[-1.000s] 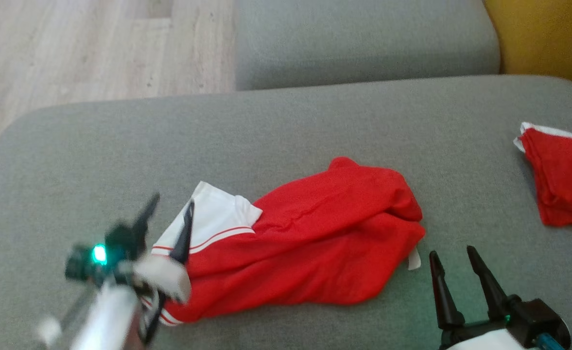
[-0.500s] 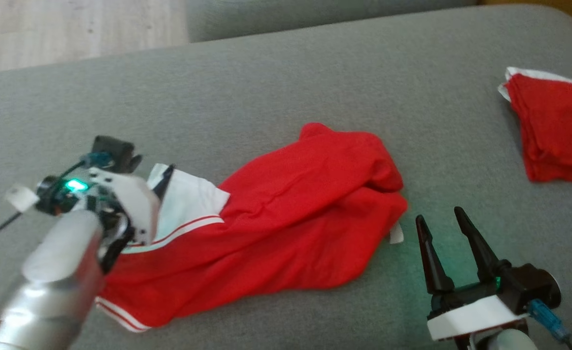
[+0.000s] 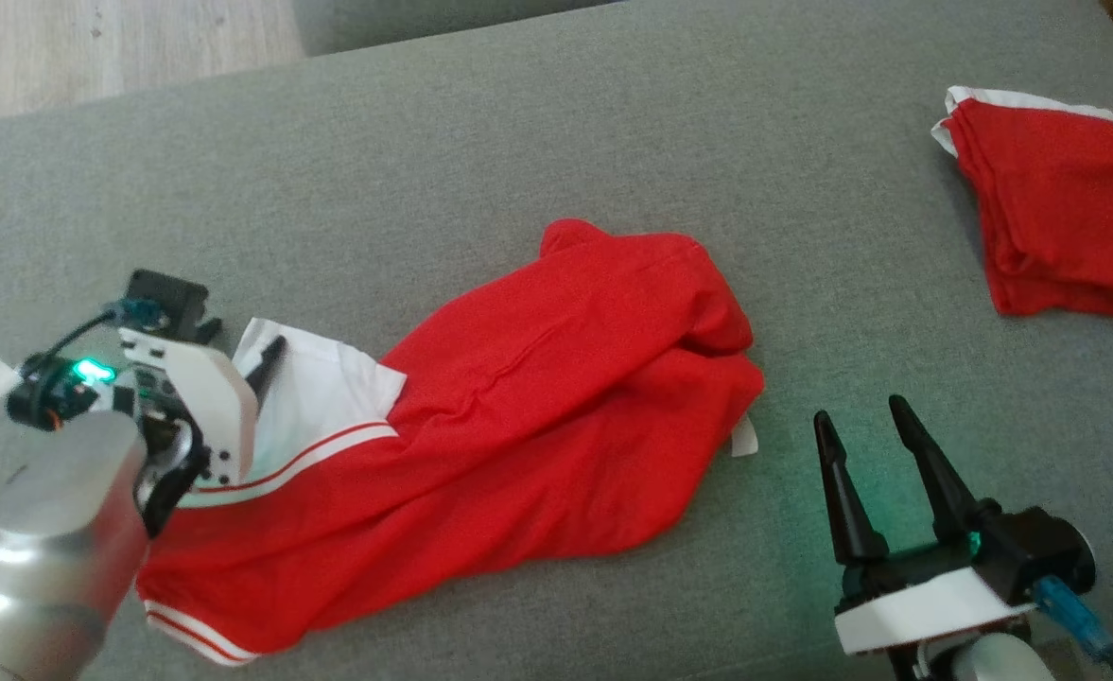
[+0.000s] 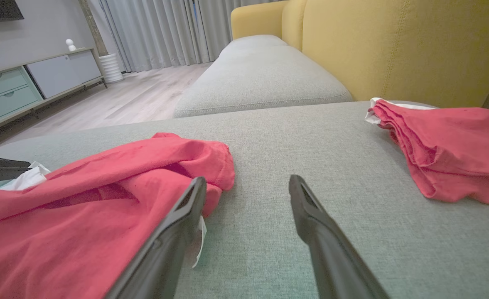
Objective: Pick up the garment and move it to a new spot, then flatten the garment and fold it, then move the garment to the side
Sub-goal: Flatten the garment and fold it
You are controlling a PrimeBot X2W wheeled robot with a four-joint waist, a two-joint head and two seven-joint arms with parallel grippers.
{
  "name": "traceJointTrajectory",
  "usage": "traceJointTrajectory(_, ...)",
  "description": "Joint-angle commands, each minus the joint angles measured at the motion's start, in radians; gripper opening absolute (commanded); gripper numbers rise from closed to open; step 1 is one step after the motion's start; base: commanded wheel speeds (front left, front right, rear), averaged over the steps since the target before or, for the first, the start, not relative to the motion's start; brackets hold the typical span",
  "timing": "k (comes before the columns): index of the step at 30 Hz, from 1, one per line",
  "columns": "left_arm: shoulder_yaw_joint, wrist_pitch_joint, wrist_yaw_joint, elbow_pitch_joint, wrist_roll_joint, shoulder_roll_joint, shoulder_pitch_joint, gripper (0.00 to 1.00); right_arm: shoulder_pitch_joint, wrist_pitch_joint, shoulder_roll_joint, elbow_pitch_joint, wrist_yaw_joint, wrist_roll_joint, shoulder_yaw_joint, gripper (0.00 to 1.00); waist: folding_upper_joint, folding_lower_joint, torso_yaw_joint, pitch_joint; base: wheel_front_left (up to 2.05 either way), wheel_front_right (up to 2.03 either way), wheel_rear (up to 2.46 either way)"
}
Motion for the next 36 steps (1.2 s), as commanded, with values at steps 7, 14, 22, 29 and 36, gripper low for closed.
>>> traceJointTrajectory(7, -0.011, -0.012, 0.002, 0.039, -0.053, 0.036, -0.082, 1.0, -0.053, -0.006, -0.013, -0.034, -0.001, 0.001, 0.018, 1.0, 0.0, 0.0, -0.005, 0.01, 0.0, 0.0, 0.0)
traceJointTrajectory(14, -0.076, -0.018, 0.002, 0.025, -0.123, 0.037, -0.086, 0.0, -0.049, -0.006, -0.013, -0.035, -0.001, -0.003, 0.006, 1.0, 0.0, 0.0, 0.009, 0.013, 0.0, 0.0, 0.0)
traceJointTrajectory(22, -0.142, -0.145, 0.002, 0.001, -0.114, 0.071, -0.153, 0.0, -0.065, -0.006, -0.018, -0.013, -0.001, 0.0, -0.004, 1.0, 0.0, 0.0, 0.061, 0.021, 0.0, 0.0, 0.0)
traceJointTrajectory(29, -0.149, -0.283, 0.011, 0.047, -0.054, 0.065, -0.234, 0.0, -0.153, -0.006, -0.039, 0.095, -0.001, 0.024, -0.009, 1.0, 0.0, 0.0, 0.12, 0.031, 0.0, 0.0, 0.0)
traceJointTrajectory(36, -0.154, -0.337, 0.018, 0.066, -0.035, 0.044, -0.27, 0.0, -0.285, 0.004, -0.096, 0.252, -0.001, 0.104, -0.017, 1.0, 0.0, 0.0, 0.169, 0.039, 0.0, 0.0, 0.0)
